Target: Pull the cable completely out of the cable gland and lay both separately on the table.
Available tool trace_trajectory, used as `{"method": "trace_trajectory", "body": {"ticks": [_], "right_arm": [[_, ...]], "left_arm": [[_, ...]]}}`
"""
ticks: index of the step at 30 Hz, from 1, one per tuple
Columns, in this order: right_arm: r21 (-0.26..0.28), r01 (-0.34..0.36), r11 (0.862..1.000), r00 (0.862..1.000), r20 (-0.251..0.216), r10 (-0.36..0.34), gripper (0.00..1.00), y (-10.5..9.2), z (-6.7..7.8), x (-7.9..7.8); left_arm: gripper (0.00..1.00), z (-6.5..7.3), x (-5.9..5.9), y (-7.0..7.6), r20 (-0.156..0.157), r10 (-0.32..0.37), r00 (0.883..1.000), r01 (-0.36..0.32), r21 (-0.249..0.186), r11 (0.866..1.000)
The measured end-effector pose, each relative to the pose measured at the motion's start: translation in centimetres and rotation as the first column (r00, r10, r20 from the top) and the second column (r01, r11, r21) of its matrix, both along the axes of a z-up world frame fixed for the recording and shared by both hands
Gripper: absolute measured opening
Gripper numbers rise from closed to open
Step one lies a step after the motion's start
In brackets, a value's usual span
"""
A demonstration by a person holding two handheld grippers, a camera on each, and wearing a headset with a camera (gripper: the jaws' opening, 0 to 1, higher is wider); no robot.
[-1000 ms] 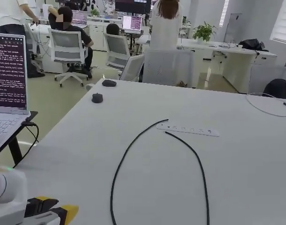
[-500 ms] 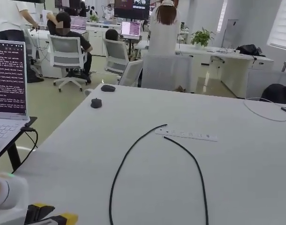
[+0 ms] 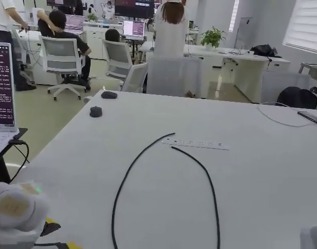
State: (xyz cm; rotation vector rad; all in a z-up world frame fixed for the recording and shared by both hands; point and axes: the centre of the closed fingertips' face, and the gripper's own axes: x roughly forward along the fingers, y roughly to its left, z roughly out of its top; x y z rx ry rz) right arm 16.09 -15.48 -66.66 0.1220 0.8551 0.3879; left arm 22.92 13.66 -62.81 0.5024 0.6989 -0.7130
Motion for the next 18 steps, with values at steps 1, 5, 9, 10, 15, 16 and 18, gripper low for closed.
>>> {"method": "trace_trajectory", "body": {"ticks": [1,5,9,10,15,16,18], "right_arm": [[-0.001,0.0,1.0,1.0,0.003,0.0,0.38,0.0,0.0,0.0],[0.001,0.001,1.0,1.0,0.006,-0.001,0.38,0.0,0.1,0.1],[-0.002,-0.003,1.0,1.0,0.01,0.003,0.37,0.0,0.1,0.1],[-0.004,-0.005,1.0,1.0,0.011,0.005,0.37,0.0,0.1,0.1],[-0.002,-0.002,1.0,1.0,0.018,0.002,0.37,-0.1,0.2,0.2],[-0.001,0.001,1.0,1.0,0.02,-0.001,0.37,-0.1,0.2,0.2],[-0.001,0.005,1.0,1.0,0.023,-0.005,0.37,-0.2,0.2,0.3]], "left_arm": [[0.38,0.3,0.2,-0.7,0.015,-0.031,0.999,0.031,0.012,0.999],[0.37,1.3,0.3,-5.7,0.007,-0.164,0.986,0.164,-0.052,0.985],[0.37,0.7,-0.8,-11.3,-0.065,-0.309,0.949,0.3,-0.127,0.946],[0.36,0.3,-1.1,-12.6,-0.079,-0.348,0.934,0.336,-0.132,0.932],[0.37,-1.8,-2.5,-17.1,-0.147,-0.47,0.87,0.45,-0.153,0.88],[0.37,-2.2,-2.7,-17.7,-0.151,-0.49,0.859,0.467,-0.164,0.869],[0.35,-3.7,-3.3,-18.4,-0.21,-0.514,0.832,0.493,-0.148,0.857]]}}
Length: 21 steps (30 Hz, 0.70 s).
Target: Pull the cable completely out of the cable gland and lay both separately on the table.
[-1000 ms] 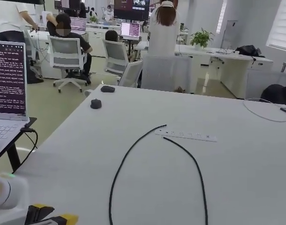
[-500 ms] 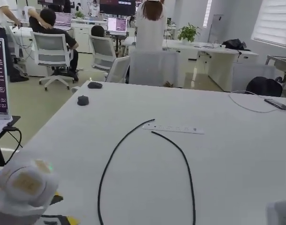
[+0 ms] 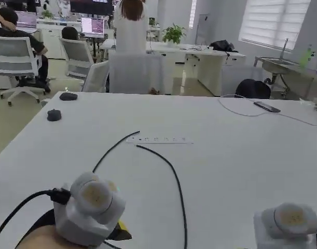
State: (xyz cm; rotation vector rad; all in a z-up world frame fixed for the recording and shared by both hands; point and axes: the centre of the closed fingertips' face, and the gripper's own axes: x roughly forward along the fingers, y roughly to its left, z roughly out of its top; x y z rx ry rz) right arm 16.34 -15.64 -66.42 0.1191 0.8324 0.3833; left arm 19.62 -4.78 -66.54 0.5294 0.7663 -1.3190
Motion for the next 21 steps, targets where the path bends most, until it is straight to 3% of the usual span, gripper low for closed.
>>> {"method": "trace_trajectory", "body": {"ticks": [1,3,4,6,12,18,21], "right_arm": [[0.001,0.002,1.0,1.0,0.001,-0.002,0.37,0.0,0.0,0.0],[0.004,0.004,1.0,1.0,0.002,-0.004,0.37,-0.1,0.0,0.0],[0.003,0.005,1.0,1.0,0.002,-0.005,0.37,-0.1,0.0,0.0],[0.003,0.009,1.0,1.0,0.003,-0.009,0.37,-0.2,0.0,0.1],[0.003,0.006,1.0,1.0,0.001,-0.006,0.37,-0.2,0.0,0.1],[0.002,0.007,1.0,1.0,-0.001,-0.007,0.36,-0.3,-0.1,0.1],[0.002,0.009,1.0,1.0,-0.002,-0.009,0.36,-0.3,-0.1,0.1]], "left_arm": [[0.34,-0.9,0.0,-0.2,-0.003,-0.023,1.0,0.023,0.028,0.999],[0.35,-1.6,-0.2,-1.1,-0.018,-0.048,0.999,0.048,0.021,0.999],[0.38,-2.2,-0.5,-1.5,-0.04,-0.066,0.997,0.067,0.032,0.997],[0.37,-3.5,-0.5,-1.8,-0.035,-0.1,0.994,0.103,0.079,0.992],[0.33,-6.6,-0.3,-2.9,-0.059,-0.111,0.992,0.118,0.123,0.985],[0.31,-8.2,-0.5,-3.1,-0.101,-0.09,0.991,0.104,0.139,0.985],[0.3,-8.5,-0.7,-3.3,-0.096,-0.104,0.99,0.118,0.147,0.982]]}}
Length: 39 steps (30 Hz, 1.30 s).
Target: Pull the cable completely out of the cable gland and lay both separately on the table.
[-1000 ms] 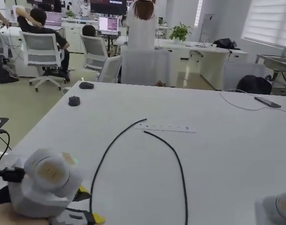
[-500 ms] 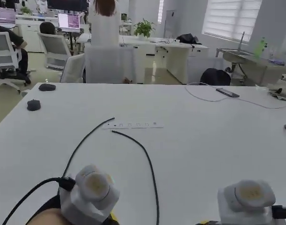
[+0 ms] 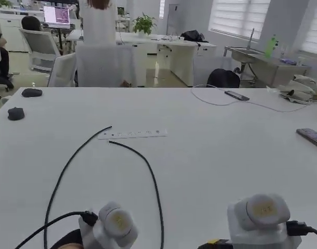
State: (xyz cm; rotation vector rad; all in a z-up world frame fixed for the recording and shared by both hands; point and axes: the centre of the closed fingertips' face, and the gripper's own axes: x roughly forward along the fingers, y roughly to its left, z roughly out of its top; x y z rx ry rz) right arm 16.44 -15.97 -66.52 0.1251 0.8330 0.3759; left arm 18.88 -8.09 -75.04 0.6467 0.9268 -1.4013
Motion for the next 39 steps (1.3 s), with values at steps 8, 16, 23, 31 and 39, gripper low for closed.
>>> {"method": "trace_trajectory", "body": {"ticks": [8,16,23,31,39], "right_arm": [[-0.01,0.0,1.0,1.0,-0.005,0.0,0.37,-0.1,-0.1,-0.1],[-0.015,-0.007,1.0,1.0,-0.008,0.007,0.37,-0.1,-0.2,-0.2],[-0.016,-0.013,1.0,1.0,-0.01,0.012,0.36,0.0,-0.2,-0.2],[-0.018,-0.016,1.0,1.0,-0.008,0.016,0.36,0.1,-0.1,-0.1],[-0.002,-0.011,1.0,0.999,0.042,0.011,0.37,0.4,0.6,0.5]], "left_arm": [[0.28,-1.0,0.5,0.2,0.054,0.029,0.998,-0.03,0.03,0.999],[0.17,-0.9,0.3,-0.1,0.058,0.005,0.998,-0.006,0.025,1.0],[0.17,1.6,0.6,0.0,0.006,0.051,0.999,-0.05,-0.03,0.998],[0.17,6.8,2.0,1.3,0.006,0.12,0.993,-0.119,-0.126,0.985],[0.17,11.6,2.3,3.5,0.087,0.142,0.986,-0.124,-0.181,0.976]]}}
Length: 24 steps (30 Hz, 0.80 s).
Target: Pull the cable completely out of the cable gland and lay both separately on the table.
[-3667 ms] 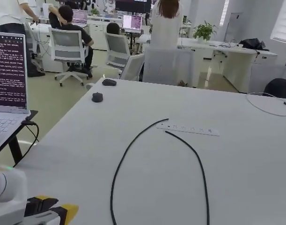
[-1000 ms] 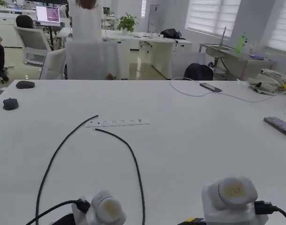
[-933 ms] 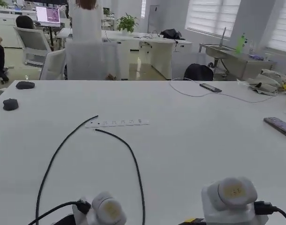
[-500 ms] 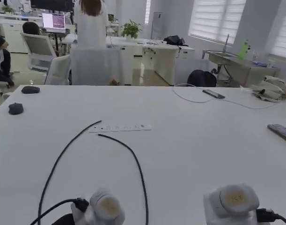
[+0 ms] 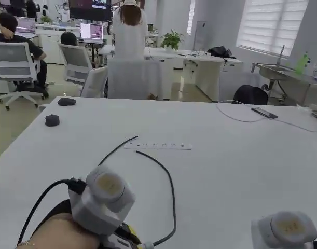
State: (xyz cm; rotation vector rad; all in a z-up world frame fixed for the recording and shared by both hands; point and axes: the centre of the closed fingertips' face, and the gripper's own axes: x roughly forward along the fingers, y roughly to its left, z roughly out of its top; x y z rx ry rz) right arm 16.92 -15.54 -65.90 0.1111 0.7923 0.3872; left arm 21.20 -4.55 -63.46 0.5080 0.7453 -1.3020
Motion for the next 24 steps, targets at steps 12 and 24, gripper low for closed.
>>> {"method": "trace_trajectory", "body": {"ticks": [12,24], "right_arm": [[-0.101,-0.26,0.96,0.965,-0.064,0.254,0.41,2.1,0.3,-0.7],[-0.153,-0.544,0.825,0.828,0.062,0.557,0.36,7.3,5.2,1.6]], "left_arm": [[0.17,4.6,-2.1,2.0,0.052,-0.019,0.998,0.022,-0.064,0.998],[0.17,3.9,-2.1,2.3,0.127,-0.032,0.991,0.045,-0.102,0.994]]}}
